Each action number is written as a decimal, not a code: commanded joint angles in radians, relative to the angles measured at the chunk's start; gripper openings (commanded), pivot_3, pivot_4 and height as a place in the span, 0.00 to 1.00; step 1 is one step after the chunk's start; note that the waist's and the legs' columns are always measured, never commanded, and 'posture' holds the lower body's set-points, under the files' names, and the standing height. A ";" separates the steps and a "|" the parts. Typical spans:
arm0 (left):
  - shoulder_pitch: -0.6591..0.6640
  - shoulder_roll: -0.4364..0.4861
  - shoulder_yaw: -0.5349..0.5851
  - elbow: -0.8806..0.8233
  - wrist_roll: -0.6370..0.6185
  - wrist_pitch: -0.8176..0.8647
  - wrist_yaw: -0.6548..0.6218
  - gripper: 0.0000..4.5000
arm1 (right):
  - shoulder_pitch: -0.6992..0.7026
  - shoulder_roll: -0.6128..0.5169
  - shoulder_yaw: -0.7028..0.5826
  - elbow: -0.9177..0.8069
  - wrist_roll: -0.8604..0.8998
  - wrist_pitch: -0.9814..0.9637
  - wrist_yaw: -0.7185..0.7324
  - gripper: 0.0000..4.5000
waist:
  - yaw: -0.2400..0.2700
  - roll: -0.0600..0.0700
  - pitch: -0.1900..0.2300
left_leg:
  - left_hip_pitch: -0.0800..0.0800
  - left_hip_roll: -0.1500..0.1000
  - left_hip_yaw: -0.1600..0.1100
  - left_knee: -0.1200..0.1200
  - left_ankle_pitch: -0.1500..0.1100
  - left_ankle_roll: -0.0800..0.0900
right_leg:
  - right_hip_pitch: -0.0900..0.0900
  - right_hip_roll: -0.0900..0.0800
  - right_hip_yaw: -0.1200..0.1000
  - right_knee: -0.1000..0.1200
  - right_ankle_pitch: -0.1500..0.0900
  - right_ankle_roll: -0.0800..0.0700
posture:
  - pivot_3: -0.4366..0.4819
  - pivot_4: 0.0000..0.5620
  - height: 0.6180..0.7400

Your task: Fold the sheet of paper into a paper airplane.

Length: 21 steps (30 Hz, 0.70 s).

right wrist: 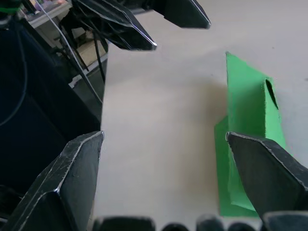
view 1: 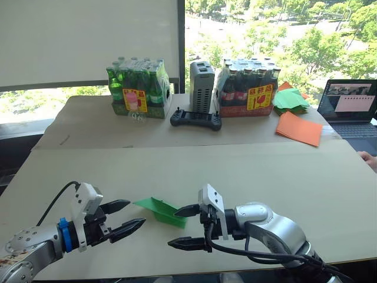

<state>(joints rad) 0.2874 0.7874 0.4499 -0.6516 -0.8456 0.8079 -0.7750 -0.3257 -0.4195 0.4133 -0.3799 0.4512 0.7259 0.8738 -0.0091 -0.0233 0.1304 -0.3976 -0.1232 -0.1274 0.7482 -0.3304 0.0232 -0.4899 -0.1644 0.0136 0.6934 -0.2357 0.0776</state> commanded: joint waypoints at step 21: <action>-0.070 -0.004 -0.040 -0.049 -0.045 0.007 0.074 0.99 | -0.156 0.076 -0.122 0.031 -0.047 -0.062 -0.112 1.00 | -0.004 0.000 0.000 | 0.000 0.000 0.000 0.000 0.000 0.000 | -0.001 0.000 0.000 0.000 0.000 0.000 | 0.48 0.27 0.47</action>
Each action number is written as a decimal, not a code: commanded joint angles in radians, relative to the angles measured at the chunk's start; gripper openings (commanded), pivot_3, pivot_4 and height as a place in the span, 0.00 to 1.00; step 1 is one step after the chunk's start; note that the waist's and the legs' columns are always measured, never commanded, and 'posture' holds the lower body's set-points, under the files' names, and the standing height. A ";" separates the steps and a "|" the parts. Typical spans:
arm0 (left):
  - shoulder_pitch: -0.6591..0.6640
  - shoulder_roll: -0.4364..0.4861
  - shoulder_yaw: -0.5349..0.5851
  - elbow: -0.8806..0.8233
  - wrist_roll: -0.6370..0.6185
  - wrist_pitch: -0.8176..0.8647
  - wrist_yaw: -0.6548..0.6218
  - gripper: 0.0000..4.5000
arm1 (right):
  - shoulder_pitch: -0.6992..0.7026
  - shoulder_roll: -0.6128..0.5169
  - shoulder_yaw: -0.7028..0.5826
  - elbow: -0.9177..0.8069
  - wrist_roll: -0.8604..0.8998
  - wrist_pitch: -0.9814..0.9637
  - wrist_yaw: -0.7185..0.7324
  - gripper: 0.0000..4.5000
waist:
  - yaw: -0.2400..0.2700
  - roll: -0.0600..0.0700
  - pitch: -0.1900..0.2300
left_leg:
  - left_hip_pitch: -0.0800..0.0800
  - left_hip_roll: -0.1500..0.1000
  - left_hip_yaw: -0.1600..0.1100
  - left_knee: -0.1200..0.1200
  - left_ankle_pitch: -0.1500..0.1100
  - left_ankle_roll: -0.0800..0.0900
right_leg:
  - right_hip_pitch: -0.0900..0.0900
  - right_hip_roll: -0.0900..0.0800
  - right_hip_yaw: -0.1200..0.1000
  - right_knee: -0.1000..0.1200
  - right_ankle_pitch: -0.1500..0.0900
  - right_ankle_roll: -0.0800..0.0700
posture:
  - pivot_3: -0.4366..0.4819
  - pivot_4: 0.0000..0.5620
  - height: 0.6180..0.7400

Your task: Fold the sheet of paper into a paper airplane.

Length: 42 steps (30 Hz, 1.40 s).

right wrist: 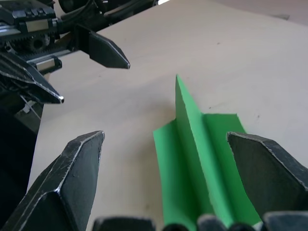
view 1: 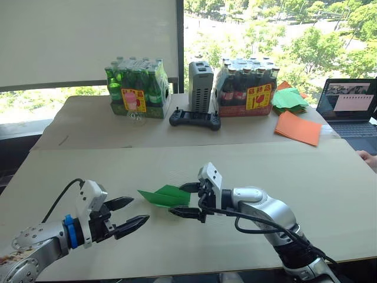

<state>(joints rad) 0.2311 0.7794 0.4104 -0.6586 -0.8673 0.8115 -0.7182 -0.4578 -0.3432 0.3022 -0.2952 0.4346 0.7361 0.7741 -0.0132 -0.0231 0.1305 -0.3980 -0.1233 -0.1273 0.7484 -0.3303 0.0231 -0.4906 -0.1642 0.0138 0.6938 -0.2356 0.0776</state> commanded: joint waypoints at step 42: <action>-0.110 -0.019 -0.040 -0.075 -0.086 0.002 0.127 1.00 | 0.016 0.003 -0.058 0.025 -0.259 -0.265 -0.053 0.00 | 0.001 0.000 0.000 | 0.000 0.000 0.000 0.001 0.000 -0.001 | 0.000 0.000 0.001 0.002 0.000 0.000 | 0.48 0.27 0.47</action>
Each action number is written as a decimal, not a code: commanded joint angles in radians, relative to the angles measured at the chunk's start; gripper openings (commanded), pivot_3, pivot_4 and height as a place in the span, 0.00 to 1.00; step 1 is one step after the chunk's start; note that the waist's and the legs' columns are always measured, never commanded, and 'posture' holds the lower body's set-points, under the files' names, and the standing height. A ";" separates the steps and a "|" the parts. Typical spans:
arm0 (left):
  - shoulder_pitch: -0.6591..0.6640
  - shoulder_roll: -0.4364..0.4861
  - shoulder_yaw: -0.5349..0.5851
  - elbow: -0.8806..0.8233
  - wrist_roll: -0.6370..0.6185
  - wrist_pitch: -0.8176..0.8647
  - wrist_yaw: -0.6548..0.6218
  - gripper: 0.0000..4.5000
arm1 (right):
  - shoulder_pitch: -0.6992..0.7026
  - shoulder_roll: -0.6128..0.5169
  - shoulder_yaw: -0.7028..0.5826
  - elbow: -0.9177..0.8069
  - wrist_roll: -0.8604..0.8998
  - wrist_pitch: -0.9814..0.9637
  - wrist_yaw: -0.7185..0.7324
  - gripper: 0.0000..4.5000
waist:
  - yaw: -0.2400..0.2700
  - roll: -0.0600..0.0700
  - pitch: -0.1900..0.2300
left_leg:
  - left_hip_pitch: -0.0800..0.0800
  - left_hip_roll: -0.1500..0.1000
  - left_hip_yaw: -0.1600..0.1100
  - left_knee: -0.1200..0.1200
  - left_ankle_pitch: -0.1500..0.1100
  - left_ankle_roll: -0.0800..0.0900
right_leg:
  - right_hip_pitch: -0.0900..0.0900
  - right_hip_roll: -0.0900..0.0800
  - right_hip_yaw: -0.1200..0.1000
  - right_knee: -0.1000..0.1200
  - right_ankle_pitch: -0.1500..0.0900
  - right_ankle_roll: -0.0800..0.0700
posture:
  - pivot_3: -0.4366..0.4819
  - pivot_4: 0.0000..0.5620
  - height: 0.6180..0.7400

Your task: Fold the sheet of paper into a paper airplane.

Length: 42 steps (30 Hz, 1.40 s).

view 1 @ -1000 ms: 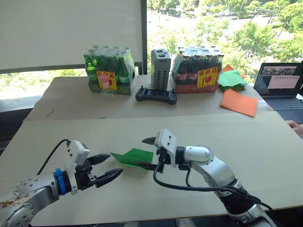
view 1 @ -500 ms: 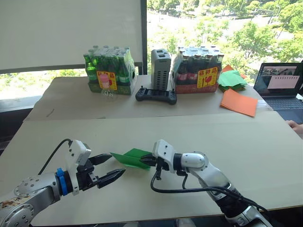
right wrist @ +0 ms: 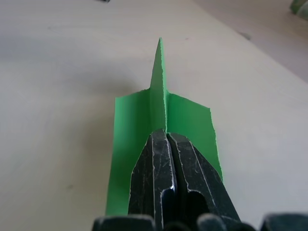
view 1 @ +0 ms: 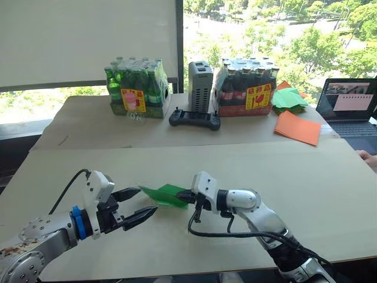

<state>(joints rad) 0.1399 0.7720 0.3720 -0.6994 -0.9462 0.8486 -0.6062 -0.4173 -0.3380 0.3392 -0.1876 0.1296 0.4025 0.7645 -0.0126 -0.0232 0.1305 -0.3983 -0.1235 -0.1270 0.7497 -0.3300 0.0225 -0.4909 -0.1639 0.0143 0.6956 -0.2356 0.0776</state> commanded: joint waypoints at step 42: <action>-0.235 -0.027 -0.202 -0.031 0.087 -0.144 -0.039 1.00 | 0.010 -0.022 -0.595 -0.184 0.010 0.363 -0.555 0.76 | -0.002 0.000 0.000 | 0.000 0.000 0.003 0.001 0.000 0.000 | -0.001 0.000 0.003 0.003 0.000 0.000 | 0.48 0.27 0.47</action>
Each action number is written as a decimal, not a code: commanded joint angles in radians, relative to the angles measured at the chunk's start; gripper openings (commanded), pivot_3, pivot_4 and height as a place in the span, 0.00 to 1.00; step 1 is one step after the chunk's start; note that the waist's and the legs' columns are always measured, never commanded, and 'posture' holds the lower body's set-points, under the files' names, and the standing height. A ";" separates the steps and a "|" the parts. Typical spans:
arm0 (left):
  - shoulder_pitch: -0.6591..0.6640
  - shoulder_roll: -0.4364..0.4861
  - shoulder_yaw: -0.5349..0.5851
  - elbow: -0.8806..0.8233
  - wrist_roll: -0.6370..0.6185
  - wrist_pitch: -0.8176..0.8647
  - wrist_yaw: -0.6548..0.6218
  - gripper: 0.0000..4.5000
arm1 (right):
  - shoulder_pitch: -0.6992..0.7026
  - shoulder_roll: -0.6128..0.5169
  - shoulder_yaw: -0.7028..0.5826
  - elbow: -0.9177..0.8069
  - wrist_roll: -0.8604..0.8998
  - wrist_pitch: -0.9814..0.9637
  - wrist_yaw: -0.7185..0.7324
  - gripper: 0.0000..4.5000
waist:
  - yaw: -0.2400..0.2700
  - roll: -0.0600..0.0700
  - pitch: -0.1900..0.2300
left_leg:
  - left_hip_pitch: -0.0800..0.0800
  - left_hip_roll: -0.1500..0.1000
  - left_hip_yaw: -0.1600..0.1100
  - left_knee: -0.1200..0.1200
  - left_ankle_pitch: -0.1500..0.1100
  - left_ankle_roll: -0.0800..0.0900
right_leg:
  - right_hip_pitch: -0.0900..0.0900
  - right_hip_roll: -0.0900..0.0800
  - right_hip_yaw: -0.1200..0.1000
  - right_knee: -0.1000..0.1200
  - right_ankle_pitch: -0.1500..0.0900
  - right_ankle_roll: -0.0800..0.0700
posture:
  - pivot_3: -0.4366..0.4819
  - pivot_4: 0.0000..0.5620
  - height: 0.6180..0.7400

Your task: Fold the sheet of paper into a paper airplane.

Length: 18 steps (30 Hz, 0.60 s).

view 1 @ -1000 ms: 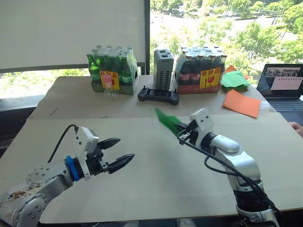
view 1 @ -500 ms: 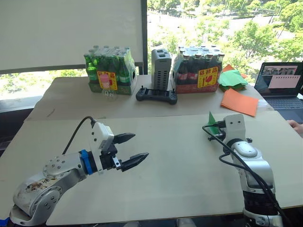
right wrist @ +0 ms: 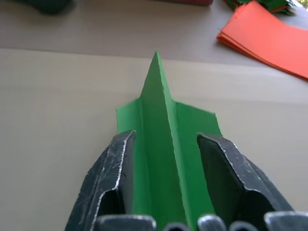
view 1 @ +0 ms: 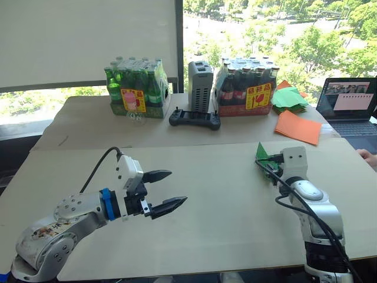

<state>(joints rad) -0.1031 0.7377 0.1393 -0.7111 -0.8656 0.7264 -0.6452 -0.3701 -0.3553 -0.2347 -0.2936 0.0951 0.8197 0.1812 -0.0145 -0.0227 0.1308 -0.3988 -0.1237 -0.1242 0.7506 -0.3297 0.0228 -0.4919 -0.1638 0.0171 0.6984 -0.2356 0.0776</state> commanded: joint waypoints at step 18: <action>0.293 -0.209 0.206 0.101 0.296 -0.233 0.239 1.00 | 0.223 -0.087 0.277 -0.109 0.131 -0.405 0.397 0.99 | 0.005 -0.001 0.000 | 0.000 0.000 0.000 0.000 0.000 0.000 | 0.001 -0.001 -0.001 -0.002 0.000 0.000 | 0.48 0.27 0.47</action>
<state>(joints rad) 0.1836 0.5253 0.3180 -0.5855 -0.5958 0.5315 -0.4139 -0.1417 -0.4468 0.0567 -0.3936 0.2198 0.4763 0.5688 -0.0098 -0.0232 0.1310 -0.3983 -0.1236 -0.1245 0.7508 -0.3299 0.0230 -0.4910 -0.1644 0.0161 0.6966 -0.2354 0.0778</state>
